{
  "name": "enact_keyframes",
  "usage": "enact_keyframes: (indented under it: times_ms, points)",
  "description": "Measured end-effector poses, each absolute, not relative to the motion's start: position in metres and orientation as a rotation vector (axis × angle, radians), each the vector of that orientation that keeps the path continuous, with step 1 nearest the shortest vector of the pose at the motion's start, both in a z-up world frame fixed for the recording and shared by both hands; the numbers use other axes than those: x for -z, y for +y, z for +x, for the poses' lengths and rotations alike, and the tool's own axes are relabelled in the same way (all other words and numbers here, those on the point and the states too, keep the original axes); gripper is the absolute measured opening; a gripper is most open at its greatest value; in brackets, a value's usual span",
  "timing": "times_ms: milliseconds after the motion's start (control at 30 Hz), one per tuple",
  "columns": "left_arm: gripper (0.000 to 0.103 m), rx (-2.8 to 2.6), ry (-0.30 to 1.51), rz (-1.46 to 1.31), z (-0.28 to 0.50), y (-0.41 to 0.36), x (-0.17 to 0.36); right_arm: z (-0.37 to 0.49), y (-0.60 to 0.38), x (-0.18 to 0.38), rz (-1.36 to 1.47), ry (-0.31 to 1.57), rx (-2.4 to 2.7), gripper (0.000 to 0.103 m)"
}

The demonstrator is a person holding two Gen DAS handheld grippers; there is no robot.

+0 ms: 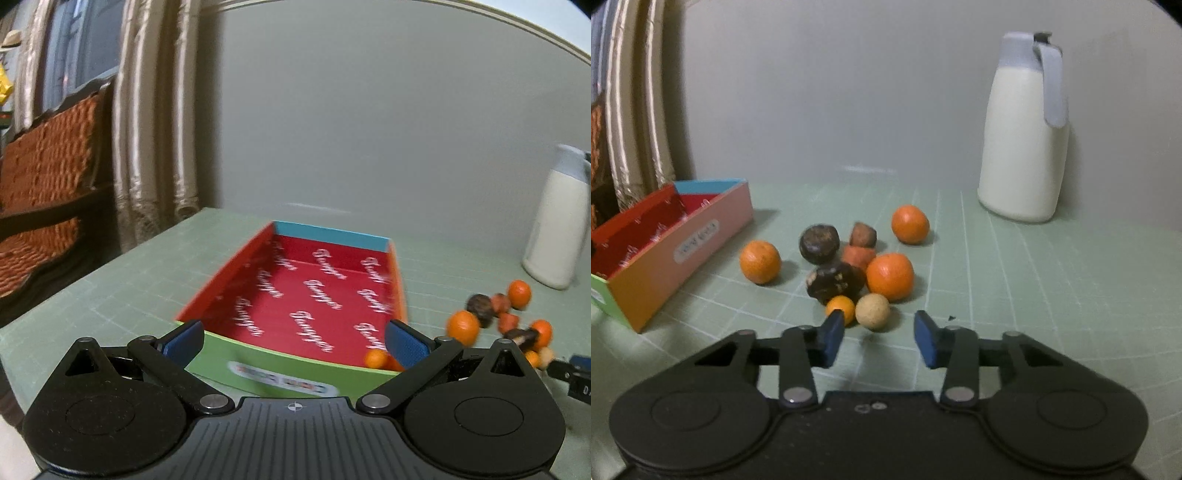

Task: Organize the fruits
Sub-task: 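Close the right gripper on the beige ball, then carry the beige ball with the right gripper into the red box and release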

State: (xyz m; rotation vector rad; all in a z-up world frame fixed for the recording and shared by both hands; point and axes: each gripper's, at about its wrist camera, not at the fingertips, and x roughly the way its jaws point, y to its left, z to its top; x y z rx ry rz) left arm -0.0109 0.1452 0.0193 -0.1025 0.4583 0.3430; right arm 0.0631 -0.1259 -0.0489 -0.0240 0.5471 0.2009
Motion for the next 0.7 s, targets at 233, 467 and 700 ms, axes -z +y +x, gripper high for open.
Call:
enact_keyframes:
  times_ms: [233,467,700]
  points:
    - [0.103,-0.401,0.477,-0.125,-0.006,0.168,-0.015,0.083,-0.116,0.054,-0.061,0.568,-0.187,0.023]
    - [0.103,-0.394,0.481,-0.117,-0.004,0.165,-0.014,0.091,-0.121,0.056,-0.044,0.584,-0.204,0.022]
    - [0.103,-0.404,0.485,-0.102,-0.011,0.169,-0.013,0.072,-0.106,0.031,0.003,0.528,-0.265,0.022]
